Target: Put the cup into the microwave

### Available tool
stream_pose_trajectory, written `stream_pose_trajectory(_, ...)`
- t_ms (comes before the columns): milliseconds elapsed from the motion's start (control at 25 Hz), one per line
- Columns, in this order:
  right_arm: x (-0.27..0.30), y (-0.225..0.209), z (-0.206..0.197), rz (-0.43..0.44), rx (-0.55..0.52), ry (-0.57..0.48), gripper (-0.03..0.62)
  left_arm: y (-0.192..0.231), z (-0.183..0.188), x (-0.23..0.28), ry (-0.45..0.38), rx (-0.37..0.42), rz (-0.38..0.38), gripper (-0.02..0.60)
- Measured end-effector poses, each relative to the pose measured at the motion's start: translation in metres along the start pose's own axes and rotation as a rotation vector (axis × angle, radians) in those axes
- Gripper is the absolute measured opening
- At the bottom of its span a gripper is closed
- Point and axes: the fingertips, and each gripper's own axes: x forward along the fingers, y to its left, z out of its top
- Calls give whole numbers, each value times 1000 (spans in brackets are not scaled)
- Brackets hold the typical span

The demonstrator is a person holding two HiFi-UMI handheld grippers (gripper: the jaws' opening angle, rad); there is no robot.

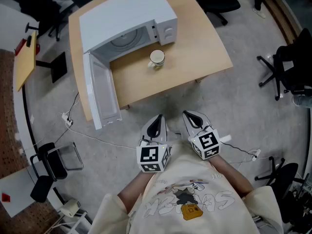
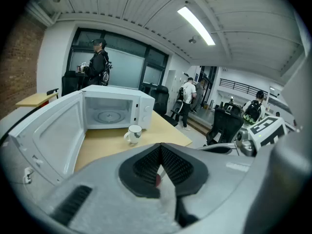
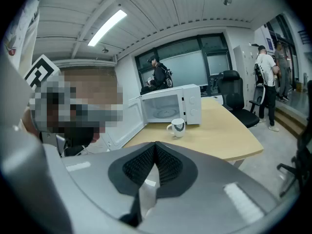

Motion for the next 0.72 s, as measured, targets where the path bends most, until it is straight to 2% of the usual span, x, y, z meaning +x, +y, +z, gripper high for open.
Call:
stream_pose_trajectory(480, 14, 10, 1, 0, 23, 6, 6, 22, 0, -7, 5, -23, 7, 5)
stream_pose_trajectory(600, 21, 15, 5, 1, 70, -15, 6, 30, -2, -11, 16, -15, -2, 5)
stream_pose_trajectory(720, 26, 14, 7, -43, 125, -34, 6, 39, 0, -18, 14, 3, -13, 5)
